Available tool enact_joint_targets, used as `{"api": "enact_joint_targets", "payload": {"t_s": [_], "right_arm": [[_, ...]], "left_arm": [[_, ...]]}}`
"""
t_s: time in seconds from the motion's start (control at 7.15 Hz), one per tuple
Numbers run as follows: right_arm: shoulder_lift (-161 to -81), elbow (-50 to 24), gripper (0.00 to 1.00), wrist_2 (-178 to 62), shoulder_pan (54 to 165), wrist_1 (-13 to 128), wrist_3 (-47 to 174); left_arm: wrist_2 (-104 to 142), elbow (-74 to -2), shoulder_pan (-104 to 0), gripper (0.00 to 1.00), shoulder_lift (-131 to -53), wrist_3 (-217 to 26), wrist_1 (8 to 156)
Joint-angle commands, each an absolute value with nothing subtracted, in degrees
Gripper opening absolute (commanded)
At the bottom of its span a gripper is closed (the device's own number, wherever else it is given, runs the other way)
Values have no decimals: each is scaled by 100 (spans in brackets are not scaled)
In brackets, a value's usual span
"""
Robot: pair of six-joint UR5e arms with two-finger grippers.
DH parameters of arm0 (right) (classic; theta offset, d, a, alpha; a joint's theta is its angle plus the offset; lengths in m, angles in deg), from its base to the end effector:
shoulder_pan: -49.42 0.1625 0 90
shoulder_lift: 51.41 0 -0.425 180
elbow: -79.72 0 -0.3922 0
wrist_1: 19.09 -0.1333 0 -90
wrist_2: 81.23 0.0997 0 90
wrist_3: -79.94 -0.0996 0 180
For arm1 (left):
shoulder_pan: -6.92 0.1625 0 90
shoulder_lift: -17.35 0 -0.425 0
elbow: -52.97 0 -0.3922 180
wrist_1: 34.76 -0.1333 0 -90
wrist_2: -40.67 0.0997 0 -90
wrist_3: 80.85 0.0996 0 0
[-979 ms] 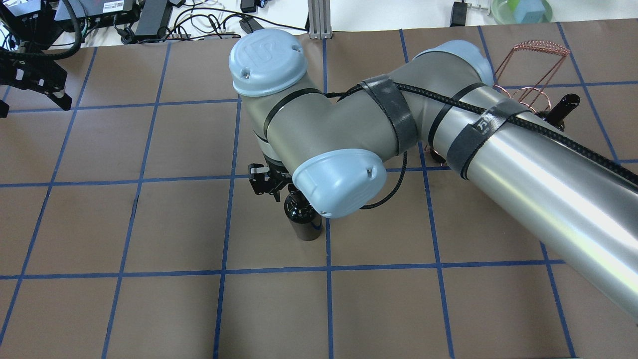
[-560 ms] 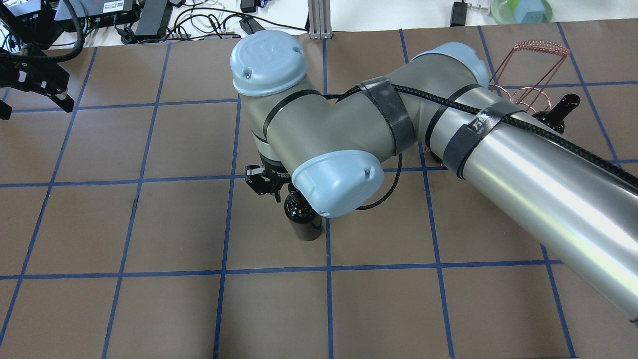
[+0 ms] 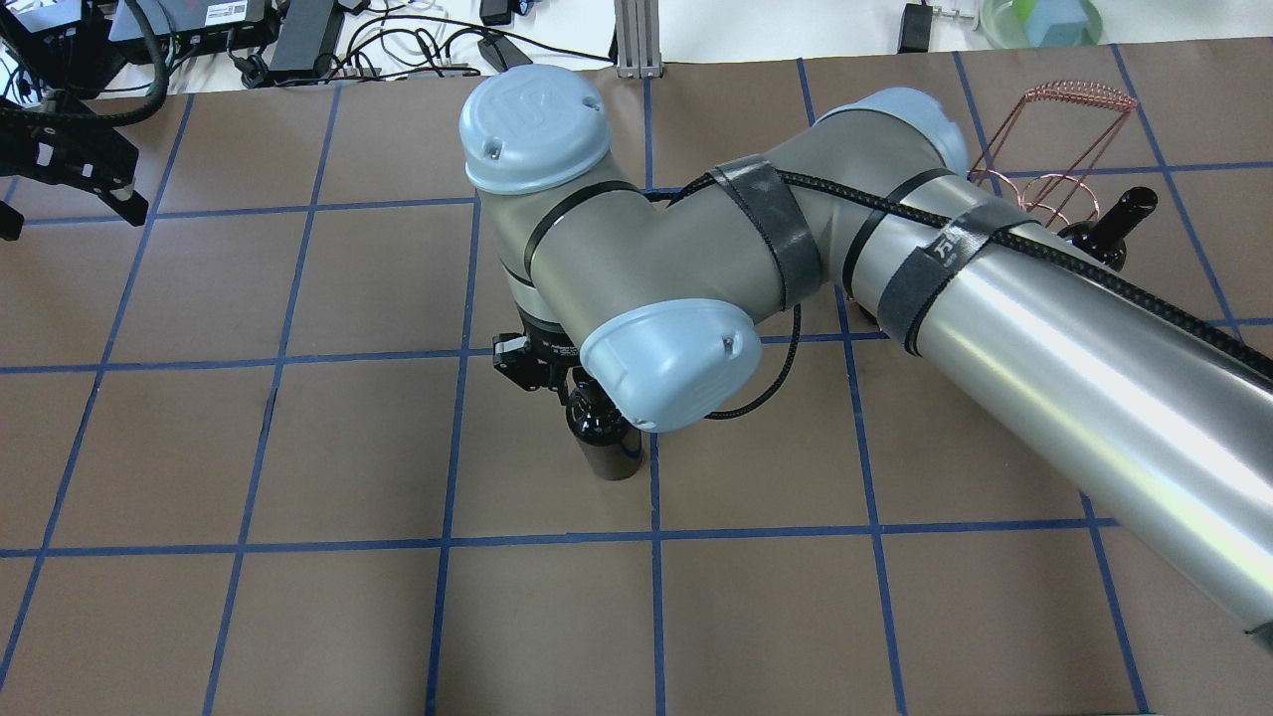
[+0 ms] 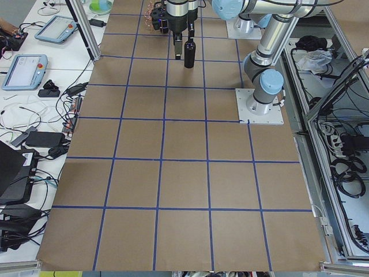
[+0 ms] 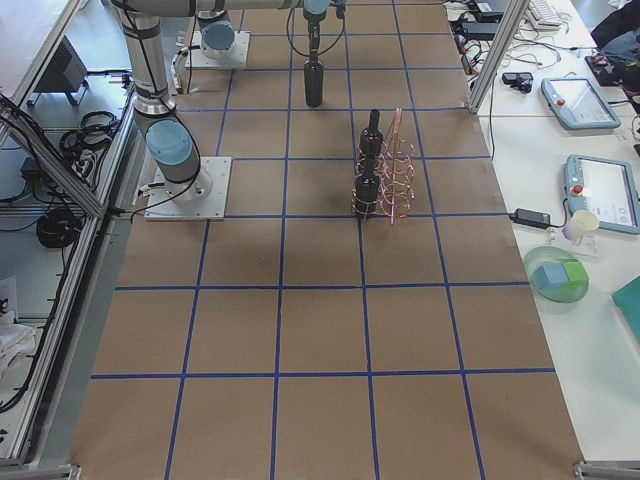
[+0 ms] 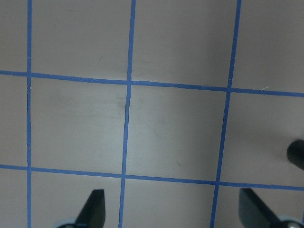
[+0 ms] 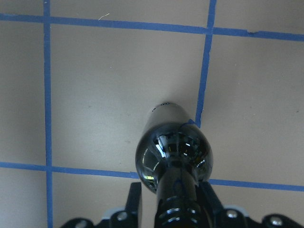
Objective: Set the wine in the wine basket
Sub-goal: 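Lower the right gripper and grasp the bottle neck, then lift the bottle with the right gripper and carry it to the rack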
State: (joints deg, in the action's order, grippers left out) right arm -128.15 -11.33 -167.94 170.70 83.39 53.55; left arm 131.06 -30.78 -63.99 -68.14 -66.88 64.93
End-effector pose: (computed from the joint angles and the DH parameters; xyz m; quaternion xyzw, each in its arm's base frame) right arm 0.4168 -0.4184 0.3767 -0.0422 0.9986 0.0278 0.0174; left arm 0.0230 -0.4719 0.5617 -0.0447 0.9990 -0.0080 0.0059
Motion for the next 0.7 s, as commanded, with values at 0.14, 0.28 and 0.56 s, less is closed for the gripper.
{"api": "enact_joint_targets", "payload": {"t_s": [0.14,0.28,0.56], "right_arm": [[-12805,-1134,11,-16789,17070,8339,5409],[-12805,-1134,0,-16789,17070,8339,5410],[-12805,-1072,0,-16797,17036,8339,5462]], "left_arm": [[13102,-3079,-6400,100,-6808,-6696,6491],[13102,-3079,-6400,100,-6808,-6696,6491],[13102,-3079,-6400,100,-6808,-6696,6491]]}}
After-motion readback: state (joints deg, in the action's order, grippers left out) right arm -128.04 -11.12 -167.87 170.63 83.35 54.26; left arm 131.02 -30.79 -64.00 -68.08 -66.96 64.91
